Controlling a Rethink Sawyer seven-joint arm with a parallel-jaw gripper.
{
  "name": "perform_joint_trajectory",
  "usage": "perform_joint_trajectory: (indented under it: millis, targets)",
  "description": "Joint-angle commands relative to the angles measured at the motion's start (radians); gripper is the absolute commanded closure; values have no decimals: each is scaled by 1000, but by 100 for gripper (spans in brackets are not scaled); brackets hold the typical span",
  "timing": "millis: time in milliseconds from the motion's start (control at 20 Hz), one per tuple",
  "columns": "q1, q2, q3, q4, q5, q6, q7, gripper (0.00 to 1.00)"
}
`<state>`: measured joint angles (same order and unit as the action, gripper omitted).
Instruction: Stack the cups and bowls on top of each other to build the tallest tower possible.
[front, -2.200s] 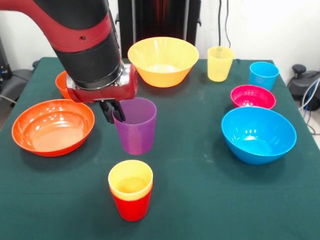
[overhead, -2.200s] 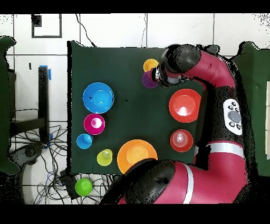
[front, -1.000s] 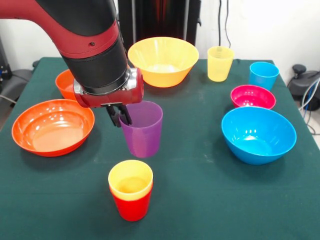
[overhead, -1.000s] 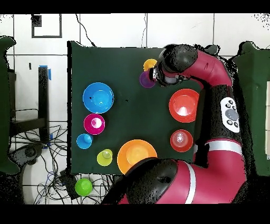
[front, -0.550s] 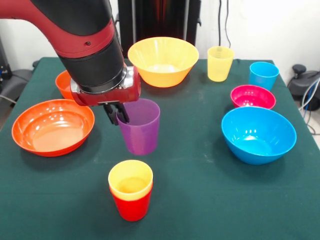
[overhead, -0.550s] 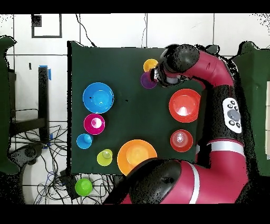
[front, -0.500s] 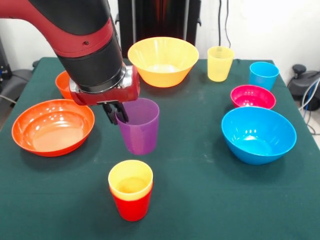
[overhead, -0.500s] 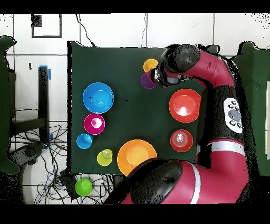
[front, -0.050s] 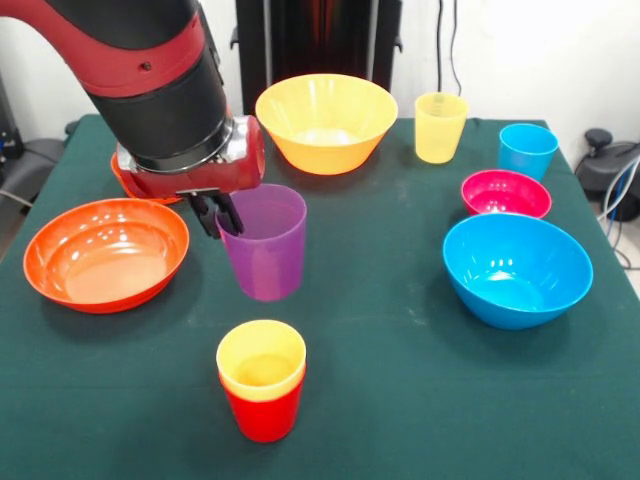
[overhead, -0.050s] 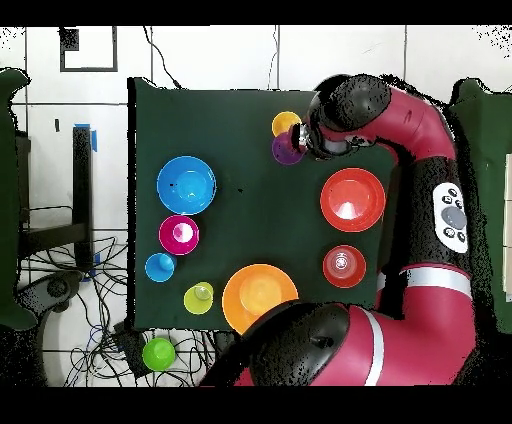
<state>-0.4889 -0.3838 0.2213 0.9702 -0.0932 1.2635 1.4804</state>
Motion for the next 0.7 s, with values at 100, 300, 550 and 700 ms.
perform_joint_trajectory:
  millis: [100,300,550,700]
  targets:
    - [5,-24,112,-51,-69,87,-273,100]
    - [8,-20,114,-74,-71,102,-275,100]
    - [7,-6,118,-90,-82,81,-292,100]
    - [7,5,116,-95,-87,56,-287,100]
